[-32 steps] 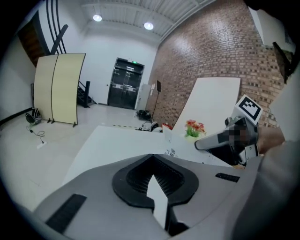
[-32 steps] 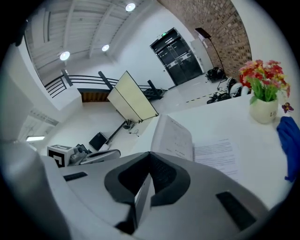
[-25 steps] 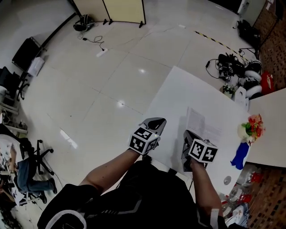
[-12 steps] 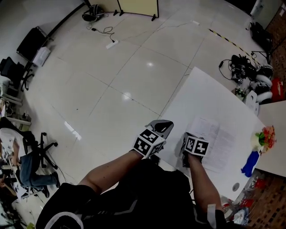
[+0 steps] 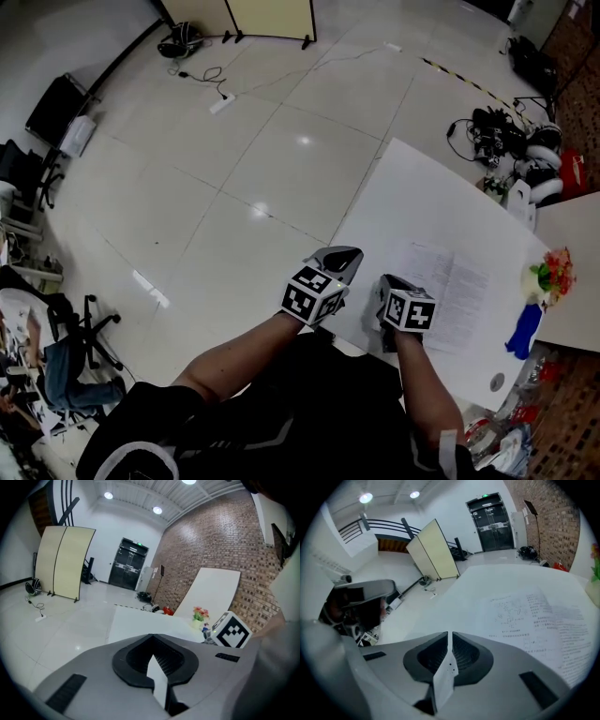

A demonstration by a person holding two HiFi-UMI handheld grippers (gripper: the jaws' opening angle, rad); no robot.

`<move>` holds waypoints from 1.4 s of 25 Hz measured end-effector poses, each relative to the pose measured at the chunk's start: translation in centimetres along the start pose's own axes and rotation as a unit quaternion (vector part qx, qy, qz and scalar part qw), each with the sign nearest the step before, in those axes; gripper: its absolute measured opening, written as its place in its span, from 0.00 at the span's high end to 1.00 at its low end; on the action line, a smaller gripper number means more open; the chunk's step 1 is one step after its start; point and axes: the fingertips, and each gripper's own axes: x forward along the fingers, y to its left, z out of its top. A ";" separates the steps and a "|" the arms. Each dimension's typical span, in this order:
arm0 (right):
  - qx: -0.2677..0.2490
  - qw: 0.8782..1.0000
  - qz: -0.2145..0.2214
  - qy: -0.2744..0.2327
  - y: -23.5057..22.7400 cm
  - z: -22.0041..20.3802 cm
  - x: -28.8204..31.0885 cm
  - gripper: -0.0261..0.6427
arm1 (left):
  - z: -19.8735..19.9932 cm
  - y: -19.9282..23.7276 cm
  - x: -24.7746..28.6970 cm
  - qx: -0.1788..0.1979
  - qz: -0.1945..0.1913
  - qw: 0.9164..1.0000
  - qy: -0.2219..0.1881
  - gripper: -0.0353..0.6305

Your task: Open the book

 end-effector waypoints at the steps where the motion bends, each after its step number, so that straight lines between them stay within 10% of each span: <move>1: -0.008 1.000 0.013 -0.013 0.4 0.7 -0.7 0.95 | 0.4 -0.2 0.3 0.002 0.000 1.000 -0.003 0.95; 12: -0.043 0.983 0.068 -0.164 -4.3 7.2 -16.1 0.95 | 6.2 -7.7 2.4 0.011 -0.008 0.998 -0.059 0.95; 24: -0.058 0.943 -0.050 -0.323 -13.7 9.6 -31.5 0.95 | 10.6 -16.2 1.7 0.086 -0.037 0.990 -0.108 0.95; 35: -0.105 0.930 -0.066 -0.345 -14.0 8.8 -35.5 0.95 | 10.8 -19.4 0.5 0.090 -0.013 0.989 -0.114 0.95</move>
